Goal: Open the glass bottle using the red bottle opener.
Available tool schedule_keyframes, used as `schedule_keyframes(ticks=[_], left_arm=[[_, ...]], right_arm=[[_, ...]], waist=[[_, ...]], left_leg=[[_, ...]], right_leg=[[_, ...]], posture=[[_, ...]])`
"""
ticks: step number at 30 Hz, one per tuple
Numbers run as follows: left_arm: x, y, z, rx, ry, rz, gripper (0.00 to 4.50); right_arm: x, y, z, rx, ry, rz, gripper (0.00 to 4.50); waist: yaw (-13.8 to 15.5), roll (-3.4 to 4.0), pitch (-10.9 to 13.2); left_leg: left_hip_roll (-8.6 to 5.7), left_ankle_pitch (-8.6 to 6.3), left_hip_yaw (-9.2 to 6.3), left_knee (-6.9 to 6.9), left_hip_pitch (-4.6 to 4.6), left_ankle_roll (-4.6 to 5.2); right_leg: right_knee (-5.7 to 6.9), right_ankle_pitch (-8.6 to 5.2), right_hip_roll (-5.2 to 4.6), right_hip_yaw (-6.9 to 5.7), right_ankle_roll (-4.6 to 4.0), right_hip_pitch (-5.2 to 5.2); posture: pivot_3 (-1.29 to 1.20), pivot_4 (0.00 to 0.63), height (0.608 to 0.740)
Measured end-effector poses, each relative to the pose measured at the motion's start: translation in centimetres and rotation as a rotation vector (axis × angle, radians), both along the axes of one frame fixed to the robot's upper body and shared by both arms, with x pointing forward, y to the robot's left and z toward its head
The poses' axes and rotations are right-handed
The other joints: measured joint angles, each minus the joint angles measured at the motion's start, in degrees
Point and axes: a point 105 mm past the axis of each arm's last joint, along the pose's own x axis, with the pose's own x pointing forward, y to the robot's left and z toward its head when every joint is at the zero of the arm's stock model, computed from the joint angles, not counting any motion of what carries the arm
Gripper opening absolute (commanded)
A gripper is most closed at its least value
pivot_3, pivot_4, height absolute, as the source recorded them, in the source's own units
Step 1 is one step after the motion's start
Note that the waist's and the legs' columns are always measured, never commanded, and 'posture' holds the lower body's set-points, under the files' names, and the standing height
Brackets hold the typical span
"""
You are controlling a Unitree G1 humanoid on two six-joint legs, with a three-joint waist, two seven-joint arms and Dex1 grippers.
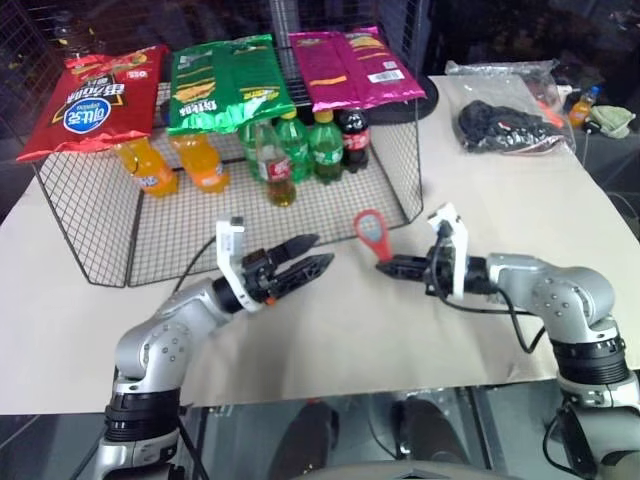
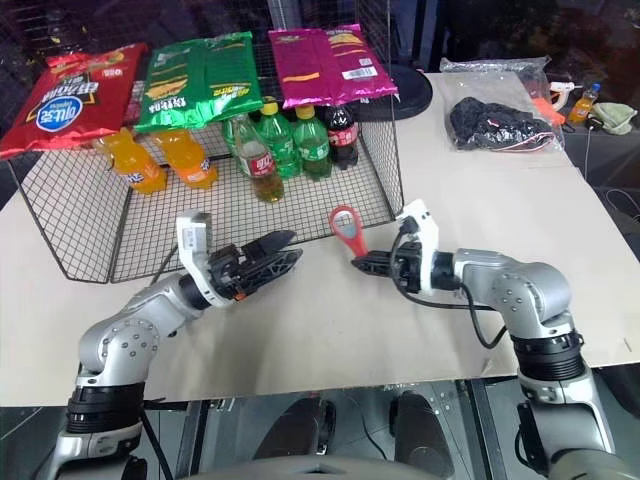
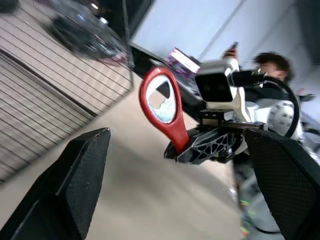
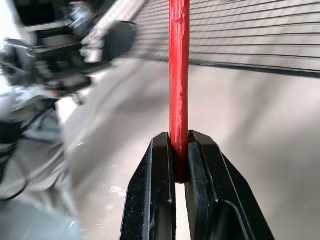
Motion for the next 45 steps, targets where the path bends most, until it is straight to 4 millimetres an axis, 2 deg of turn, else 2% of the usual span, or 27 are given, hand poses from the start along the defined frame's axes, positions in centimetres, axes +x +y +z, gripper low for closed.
schedule_keyframes(ticks=[4,6,8,11,15,20,23,27,31,35,40,42,45], left_arm=[[2.9,1.7,1.0,0.124,-0.230,0.315,4.45],[4.5,2.8,1.5,0.184,-0.332,0.480,4.45],[5.2,3.2,1.5,0.222,-0.375,0.548,4.45],[7.8,3.7,1.8,0.242,-0.415,0.687,4.45],[10.4,4.2,3.2,0.242,-0.469,0.803,4.45],[11.5,4.3,2.4,0.253,-0.459,0.838,4.45],[12.0,4.5,1.4,0.268,-0.431,0.844,4.45],[13.1,4.6,1.0,0.282,-0.398,0.843,4.45],[14.3,4.3,0.8,0.285,-0.365,0.824,4.45],[14.8,4.1,0.0,0.289,-0.325,0.816,4.45],[15.6,4.0,0.3,0.246,-0.284,0.823,4.45],[15.7,4.0,0.0,0.249,-0.270,0.822,3.94],[15.7,4.1,0.0,0.240,-0.267,0.824,2.75]], right_arm=[[0.4,-1.5,0.0,0.012,-0.009,-0.076,0.00],[0.4,-1.6,0.2,0.026,-0.019,-0.089,0.00],[0.4,-1.6,0.6,0.040,-0.034,-0.098,0.00],[0.6,-1.1,0.9,0.065,-0.054,-0.116,0.00],[0.6,-0.6,1.8,0.094,-0.103,-0.119,0.00],[0.4,-0.3,3.0,0.110,-0.176,-0.122,0.00],[0.2,-0.3,3.2,0.109,-0.197,-0.130,0.00],[0.2,-0.4,3.4,0.115,-0.224,-0.144,0.00],[0.9,-0.9,4.6,0.087,-0.424,-0.196,0.00],[1.3,-1.3,3.9,-0.008,-0.565,-0.208,0.00],[1.9,-1.3,3.7,-0.078,-0.720,-0.227,0.00],[2.1,-1.2,3.5,-0.098,-0.755,-0.228,0.00],[2.2,-1.3,2.9,-0.109,-0.763,-0.232,0.00]], waist=[[0.1,0.03,0.0],[0.2,0.02,0.0],[0.0,0.02,0.0],[0.2,0.01,0.0],[0.0,0.01,0.0],[-0.2,0.01,0.0],[-0.2,0.01,0.0],[-0.1,0.01,0.0],[-0.2,0.01,0.0],[-0.3,0.00,0.0],[-0.3,0.00,0.0],[-0.3,0.00,0.0],[-0.3,0.00,0.0]], left_leg=[[-0.03,0.00,0.04,0.00,-0.01,0.00],[-0.03,0.00,0.04,0.01,-0.03,0.00],[-0.03,-0.01,0.06,0.01,-0.05,0.01],[-0.06,0.00,-0.08,0.12,-0.13,0.01],[-0.19,-0.04,-0.10,0.24,-0.21,0.07],[-0.19,-0.04,-0.13,0.25,-0.22,0.07],[-0.19,-0.04,-0.12,0.28,-0.23,0.07],[-0.33,-0.04,-0.18,0.42,-0.28,0.07],[-0.41,-0.05,-0.20,0.47,-0.29,0.08],[-0.41,-0.04,-0.22,0.48,-0.29,0.08],[-0.41,-0.04,-0.21,0.58,-0.28,0.08],[-0.41,-0.04,-0.22,0.58,-0.28,0.08],[-0.41,-0.04,-0.23,0.59,-0.28,0.07]], right_leg=[[-0.01,0.00,-0.01,0.01,0.00,0.00],[-0.02,0.01,0.01,0.00,0.00,0.00],[-0.02,0.01,0.00,0.02,0.00,-0.01],[0.01,0.01,0.02,-0.14,0.01,-0.02],[0.03,0.02,-0.05,-0.16,0.02,-0.03],[0.03,0.01,-0.02,-0.19,0.02,-0.07],[0.05,0.02,-0.02,-0.18,0.02,-0.07],[0.11,0.02,-0.02,-0.23,0.03,-0.05],[0.11,0.02,-0.03,-0.26,0.05,-0.05],[0.13,0.02,-0.03,-0.28,0.05,-0.05],[0.19,0.02,-0.03,-0.27,0.05,-0.02],[0.19,0.02,-0.03,-0.28,0.05,-0.03],[0.19,0.02,-0.03,-0.28,0.05,-0.02]], posture=[[0.00,0.150,0.740],[0.00,0.150,0.740],[0.00,0.150,0.740],[0.00,0.150,0.740],[0.00,0.150,0.740],[0.00,0.150,0.740],[0.00,0.150,0.740],[0.00,0.150,0.740],[0.00,0.150,0.740],[0.00,0.150,0.740],[0.00,0.150,0.740],[0.00,0.150,0.740],[0.00,0.150,0.740]])
